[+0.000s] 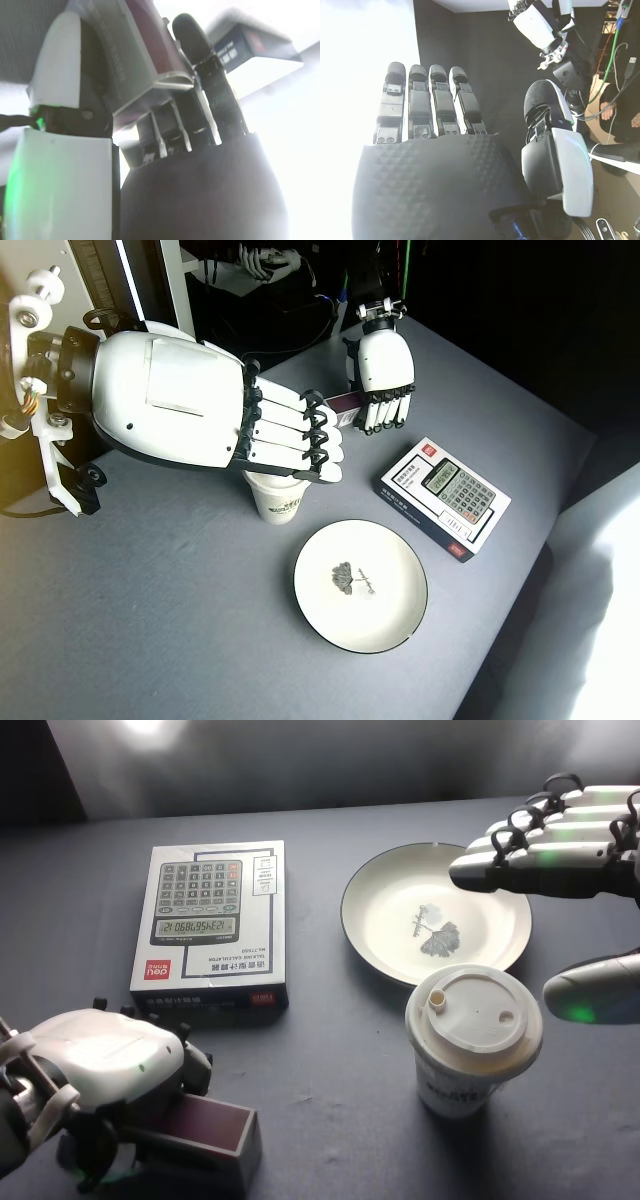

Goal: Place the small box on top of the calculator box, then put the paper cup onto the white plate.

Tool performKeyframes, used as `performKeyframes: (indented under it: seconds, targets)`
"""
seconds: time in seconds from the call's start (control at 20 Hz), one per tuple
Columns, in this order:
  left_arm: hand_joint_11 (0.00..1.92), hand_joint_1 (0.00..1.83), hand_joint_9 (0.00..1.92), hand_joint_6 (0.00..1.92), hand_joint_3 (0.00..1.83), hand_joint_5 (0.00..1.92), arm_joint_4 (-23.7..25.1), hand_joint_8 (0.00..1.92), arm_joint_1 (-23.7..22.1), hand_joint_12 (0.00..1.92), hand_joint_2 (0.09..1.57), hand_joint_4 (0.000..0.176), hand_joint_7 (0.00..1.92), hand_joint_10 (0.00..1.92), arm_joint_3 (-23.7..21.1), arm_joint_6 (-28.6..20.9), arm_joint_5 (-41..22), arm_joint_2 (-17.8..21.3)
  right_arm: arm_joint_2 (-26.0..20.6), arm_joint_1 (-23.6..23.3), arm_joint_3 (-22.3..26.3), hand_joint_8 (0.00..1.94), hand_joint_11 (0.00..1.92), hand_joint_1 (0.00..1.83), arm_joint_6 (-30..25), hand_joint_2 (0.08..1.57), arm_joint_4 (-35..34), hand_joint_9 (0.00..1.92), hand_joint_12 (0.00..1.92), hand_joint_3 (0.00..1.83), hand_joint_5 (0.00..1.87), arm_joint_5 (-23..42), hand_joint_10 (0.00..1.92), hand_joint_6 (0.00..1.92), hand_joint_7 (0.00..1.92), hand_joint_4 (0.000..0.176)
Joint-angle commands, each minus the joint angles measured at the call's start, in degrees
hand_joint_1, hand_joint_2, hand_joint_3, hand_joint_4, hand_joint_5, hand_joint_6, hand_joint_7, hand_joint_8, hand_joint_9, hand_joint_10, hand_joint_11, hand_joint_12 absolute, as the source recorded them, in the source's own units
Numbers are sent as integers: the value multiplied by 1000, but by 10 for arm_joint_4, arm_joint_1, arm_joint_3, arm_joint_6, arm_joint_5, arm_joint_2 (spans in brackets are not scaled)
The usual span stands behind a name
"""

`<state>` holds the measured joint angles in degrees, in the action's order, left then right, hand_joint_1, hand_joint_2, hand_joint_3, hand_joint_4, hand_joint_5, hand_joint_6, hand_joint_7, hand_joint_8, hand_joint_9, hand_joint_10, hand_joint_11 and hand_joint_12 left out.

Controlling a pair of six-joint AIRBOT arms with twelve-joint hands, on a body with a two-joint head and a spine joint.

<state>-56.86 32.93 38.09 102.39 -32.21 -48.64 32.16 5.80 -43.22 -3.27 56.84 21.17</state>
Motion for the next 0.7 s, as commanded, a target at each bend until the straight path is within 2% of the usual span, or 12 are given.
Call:
performKeyframes:
  seconds: [0.0,0.15,0.25,0.4,0.55,0.6,0.65]
  targets:
    - [499,1377,865,1044,0,794,8,907,-11,1295,1136,0,1034,1337,-2,10,-33,11,-7,-5,0,2,0,0,-5,1274,-21,71,224,0,97,40,3,1,78,0]
    - [502,1375,862,1062,0,784,-27,930,-42,1285,1141,0,1018,1341,-3,40,-24,17,-7,-5,0,0,0,0,-5,1276,-21,63,194,0,92,40,1,0,72,0]
    - [463,1373,863,1127,0,735,-74,944,-81,1312,1151,0,1001,1345,1,90,-14,19,-7,-5,0,0,0,0,-4,1280,-21,61,202,0,83,39,0,0,65,0]
    - [466,1373,857,1124,0,741,-128,948,-136,1310,1152,0,999,1352,17,155,9,18,-7,-5,0,2,0,0,-4,1285,-21,44,162,1,77,39,4,1,47,0]
    - [482,1371,855,1151,0,726,-138,961,-173,1292,1157,0,989,1355,42,179,27,13,-7,-5,0,1,0,0,-4,1287,-21,31,126,0,64,39,2,2,35,0]
    - [488,1371,859,1153,0,724,-138,962,-186,1290,1157,0,987,1350,55,187,36,7,-7,-5,0,2,0,0,-4,1284,-21,47,171,0,80,39,4,2,55,0]
    - [525,1373,876,1123,0,754,-139,948,-195,1300,1148,0,993,1327,69,192,51,1,-7,-5,0,4,0,0,-4,1277,-21,19,75,0,48,39,6,4,25,0]
